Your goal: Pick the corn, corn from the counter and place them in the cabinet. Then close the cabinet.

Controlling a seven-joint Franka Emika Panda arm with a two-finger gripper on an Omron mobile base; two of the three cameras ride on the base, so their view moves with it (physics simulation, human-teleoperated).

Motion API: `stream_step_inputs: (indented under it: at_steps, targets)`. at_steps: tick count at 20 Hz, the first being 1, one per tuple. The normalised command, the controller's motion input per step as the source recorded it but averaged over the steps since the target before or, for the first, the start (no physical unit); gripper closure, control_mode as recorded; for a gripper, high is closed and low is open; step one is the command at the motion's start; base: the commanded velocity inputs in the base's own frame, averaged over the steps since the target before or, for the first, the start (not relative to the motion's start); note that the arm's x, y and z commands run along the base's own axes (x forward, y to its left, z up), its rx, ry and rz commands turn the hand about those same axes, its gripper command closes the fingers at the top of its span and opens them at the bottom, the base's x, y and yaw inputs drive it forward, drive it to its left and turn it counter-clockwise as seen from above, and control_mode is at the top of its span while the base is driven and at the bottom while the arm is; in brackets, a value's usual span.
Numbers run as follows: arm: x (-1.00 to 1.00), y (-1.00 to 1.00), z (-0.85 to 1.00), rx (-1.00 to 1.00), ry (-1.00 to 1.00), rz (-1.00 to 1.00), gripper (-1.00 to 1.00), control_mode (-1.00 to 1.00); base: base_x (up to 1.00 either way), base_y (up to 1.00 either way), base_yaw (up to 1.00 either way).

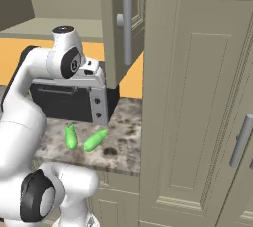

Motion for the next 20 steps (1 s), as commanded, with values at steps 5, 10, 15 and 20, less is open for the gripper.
stream_step_inputs:
  at_steps: [5,10,15,20]
  targets:
    - [-0.16,0.11,-0.63,-0.14,-0.03,0.0,-1.0,-1.0,0.0,0.0,0.0]
    - [-0.62,0.2,-1.0,-0.07,-0.07,0.0,-1.0,-1.0,0.0,0.0,0.0]
    - [-0.25,0.0,-0.96,0.01,0.0,0.0,-1.0,-1.0,0.0,0.0,0.0]
    - [0.01,0.0,-0.68,0.06,0.0,0.0,-1.0,-1.0,0.0,0.0,0.0]
